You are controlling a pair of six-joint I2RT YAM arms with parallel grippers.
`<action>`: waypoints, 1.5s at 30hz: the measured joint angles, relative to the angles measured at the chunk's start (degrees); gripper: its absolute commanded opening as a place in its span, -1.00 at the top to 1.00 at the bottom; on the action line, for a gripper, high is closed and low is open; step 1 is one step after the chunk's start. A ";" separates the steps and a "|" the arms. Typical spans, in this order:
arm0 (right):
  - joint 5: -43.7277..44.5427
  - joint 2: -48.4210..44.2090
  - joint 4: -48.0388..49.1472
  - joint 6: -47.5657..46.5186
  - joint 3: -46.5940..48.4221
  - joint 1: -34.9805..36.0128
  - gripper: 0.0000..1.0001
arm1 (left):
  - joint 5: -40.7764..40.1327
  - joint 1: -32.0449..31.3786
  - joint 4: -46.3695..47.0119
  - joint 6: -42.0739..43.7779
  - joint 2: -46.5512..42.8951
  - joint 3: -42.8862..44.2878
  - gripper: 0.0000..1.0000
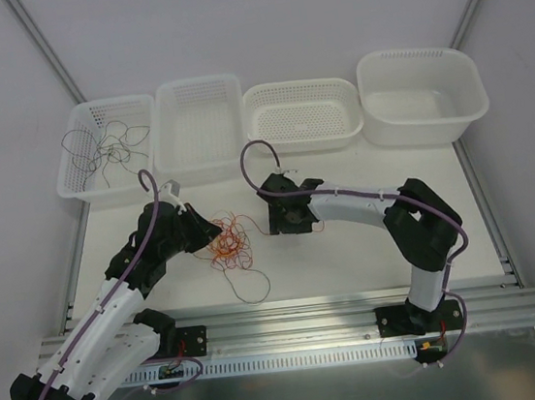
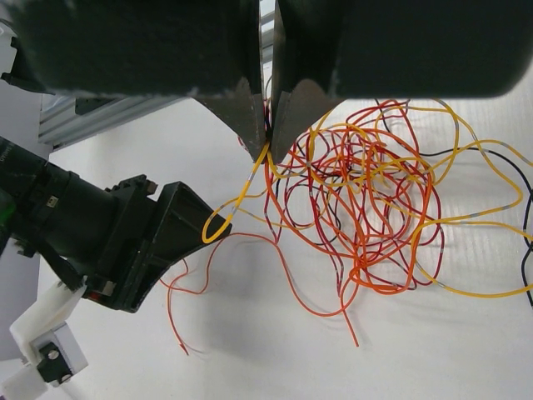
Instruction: Untangle the cables
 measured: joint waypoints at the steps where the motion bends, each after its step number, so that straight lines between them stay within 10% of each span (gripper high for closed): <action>1: 0.02 -0.39 0.07 0.07 0.07 0.00 -0.17 | 0.00 0.00 0.00 -0.02 0.00 -0.02 1.00; 19: 3.08 4.24 -0.63 4.00 4.02 -0.24 0.07 | 0.00 -0.02 -0.09 -0.22 -0.09 -0.94 1.00; 31: 6.08 4.17 -1.53 4.57 2.56 -1.29 0.99 | -3.23 0.13 -1.68 0.00 -2.34 -0.92 1.00; 45: 3.04 -35.45 -10.67 -11.61 -2.82 -31.26 0.99 | -18.95 12.13 -13.44 6.34 2.40 7.34 1.00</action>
